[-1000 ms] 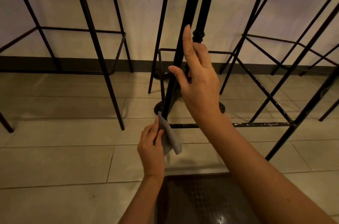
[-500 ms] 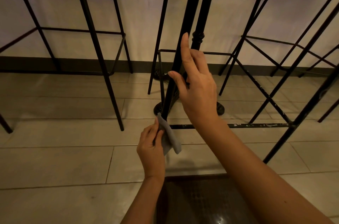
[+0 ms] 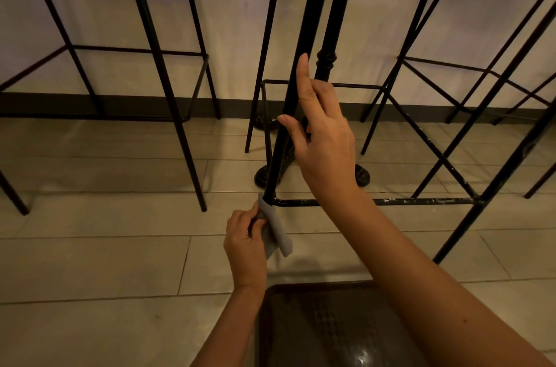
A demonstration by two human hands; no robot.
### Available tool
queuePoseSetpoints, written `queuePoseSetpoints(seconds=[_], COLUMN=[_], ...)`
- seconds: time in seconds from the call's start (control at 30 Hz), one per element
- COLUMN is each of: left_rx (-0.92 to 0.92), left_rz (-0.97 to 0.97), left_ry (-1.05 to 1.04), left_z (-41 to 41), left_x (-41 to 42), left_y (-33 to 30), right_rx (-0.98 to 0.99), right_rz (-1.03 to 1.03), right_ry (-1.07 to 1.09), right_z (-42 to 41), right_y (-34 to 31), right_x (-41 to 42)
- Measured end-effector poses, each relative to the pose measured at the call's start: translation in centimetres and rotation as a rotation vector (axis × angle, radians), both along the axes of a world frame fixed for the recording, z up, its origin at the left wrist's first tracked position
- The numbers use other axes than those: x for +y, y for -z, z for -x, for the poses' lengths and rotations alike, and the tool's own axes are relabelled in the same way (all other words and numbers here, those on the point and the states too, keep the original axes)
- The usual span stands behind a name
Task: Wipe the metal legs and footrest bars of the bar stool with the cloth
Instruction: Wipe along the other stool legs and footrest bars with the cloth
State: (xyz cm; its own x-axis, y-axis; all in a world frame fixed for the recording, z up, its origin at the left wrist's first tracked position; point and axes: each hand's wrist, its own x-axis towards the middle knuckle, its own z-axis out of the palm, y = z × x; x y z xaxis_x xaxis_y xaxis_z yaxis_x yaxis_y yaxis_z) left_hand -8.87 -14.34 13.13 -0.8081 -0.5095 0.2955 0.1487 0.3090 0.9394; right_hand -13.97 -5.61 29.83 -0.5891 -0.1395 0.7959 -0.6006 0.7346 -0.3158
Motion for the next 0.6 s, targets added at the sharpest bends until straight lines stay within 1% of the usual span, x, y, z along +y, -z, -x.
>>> queuePoseSetpoints(seconds=[0.13,0.27,0.47,0.6], left_rx=[-0.059,-0.036,0.006,-0.062], left_rz=[0.031,0.025,0.011,0.009], left_ry=[0.010,0.001,-0.028,-0.045], left_z=[-1.0,-1.0,-0.8,-1.1], left_x=[-0.3,-0.3,0.6,0.1], left_y=[1.7,1.9,1.7,4.0], right_rx=[-0.007,-0.007,-0.005,0.002], right_rz=[-0.008,-0.030,-0.006,0.012], right_ry=[0.011,0.008,-0.004,-0.013], right_z=[-0.2,-0.3,-0.3,-0.2], right_y=[0.0,-0.2,-0.2,0.0], right_x=[0.0,0.0,0.0,-0.1])
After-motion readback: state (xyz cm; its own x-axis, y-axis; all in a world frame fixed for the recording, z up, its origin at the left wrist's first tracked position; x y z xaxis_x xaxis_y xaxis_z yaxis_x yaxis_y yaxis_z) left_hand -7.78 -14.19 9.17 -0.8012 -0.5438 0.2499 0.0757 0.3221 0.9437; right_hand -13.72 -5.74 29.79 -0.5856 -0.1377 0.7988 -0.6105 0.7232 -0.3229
